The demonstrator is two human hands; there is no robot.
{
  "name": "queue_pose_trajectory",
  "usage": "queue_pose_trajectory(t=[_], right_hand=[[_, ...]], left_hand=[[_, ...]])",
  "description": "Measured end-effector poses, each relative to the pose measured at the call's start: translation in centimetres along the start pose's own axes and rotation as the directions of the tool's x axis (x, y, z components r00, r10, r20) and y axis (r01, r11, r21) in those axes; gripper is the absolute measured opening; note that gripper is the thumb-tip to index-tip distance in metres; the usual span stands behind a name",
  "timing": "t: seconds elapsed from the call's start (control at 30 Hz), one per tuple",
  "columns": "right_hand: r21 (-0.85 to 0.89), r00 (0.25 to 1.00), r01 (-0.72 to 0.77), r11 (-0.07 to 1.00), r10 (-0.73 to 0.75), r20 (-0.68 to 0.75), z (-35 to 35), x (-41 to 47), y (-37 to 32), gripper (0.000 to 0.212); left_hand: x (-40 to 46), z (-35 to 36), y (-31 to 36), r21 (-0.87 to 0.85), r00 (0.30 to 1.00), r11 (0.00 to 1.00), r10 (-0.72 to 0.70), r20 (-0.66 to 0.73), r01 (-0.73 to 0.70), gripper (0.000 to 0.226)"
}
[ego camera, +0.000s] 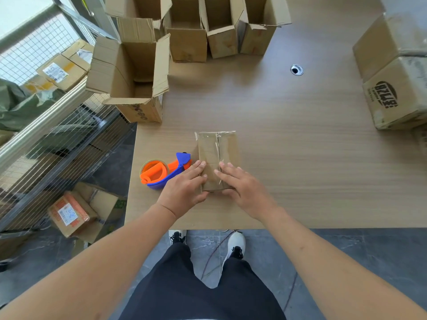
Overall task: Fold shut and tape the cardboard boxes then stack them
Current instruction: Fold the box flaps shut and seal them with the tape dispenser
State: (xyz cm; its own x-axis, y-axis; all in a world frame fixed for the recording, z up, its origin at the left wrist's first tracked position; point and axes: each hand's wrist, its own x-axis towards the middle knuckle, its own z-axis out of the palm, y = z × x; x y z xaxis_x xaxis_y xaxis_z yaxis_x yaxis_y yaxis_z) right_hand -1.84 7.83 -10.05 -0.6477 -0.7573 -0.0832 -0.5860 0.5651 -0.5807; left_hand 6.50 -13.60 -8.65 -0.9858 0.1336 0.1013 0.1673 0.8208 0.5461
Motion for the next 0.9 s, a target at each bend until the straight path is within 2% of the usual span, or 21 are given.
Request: queue_pose_trajectory(t=[0.1, 0.27, 0.37, 0.5, 0.67, 0.77, 0.9], right_hand=[[-0.039, 0.978, 0.044, 0.998, -0.051, -0.204, -0.4, -0.7, 1.1, 0.03], [-0.161, 0.946, 0.142, 0.977, -0.183, -0.27, 0.3, -0.9, 2.0, 0.011], [-0.195, 0.934, 0.11, 0.975, -0.169, -0.315, 1.0, -1.1, 1.9, 0.008], [-0.228, 0.918, 0.081, 0.97, -0.161, -0.361, 2.0, -0.9, 1.4, 0.003], [-0.28, 0.925, 0.05, 0.959, -0.15, -0.349, 2.0, -0.7, 1.4, 0.015], [-0.257, 0.929, 0.052, 0.965, -0.142, -0.343, 1.6, -0.7, 1.0, 0.03], [-0.312, 0.926, 0.045, 0.949, -0.157, -0.343, 1.3, -0.4, 0.6, 0.019]], left_hand=[[-0.1, 0.1, 0.3, 0.002, 0.999, 1.0, -0.031, 0.012, 0.03, 0.037], [-0.2, 0.6, 0.6, 0.016, 0.997, 0.997, -0.072, 0.002, 0.072, 0.034], [-0.1, 1.3, 0.9, 0.026, 0.992, 0.991, -0.129, -0.013, 0.13, 0.034], [0.5, 2.0, 1.6, 0.094, 0.985, 0.98, -0.171, -0.031, 0.174, 0.049], [0.7, 2.9, 1.7, 0.159, 0.986, 0.974, -0.155, -0.06, 0.163, 0.048], [0.5, 3.3, 1.6, 0.147, 0.983, 0.974, -0.162, -0.081, 0.173, 0.046], [0.4, 3.4, 1.5, 0.137, 0.984, 0.976, -0.16, -0.082, 0.17, 0.044]])
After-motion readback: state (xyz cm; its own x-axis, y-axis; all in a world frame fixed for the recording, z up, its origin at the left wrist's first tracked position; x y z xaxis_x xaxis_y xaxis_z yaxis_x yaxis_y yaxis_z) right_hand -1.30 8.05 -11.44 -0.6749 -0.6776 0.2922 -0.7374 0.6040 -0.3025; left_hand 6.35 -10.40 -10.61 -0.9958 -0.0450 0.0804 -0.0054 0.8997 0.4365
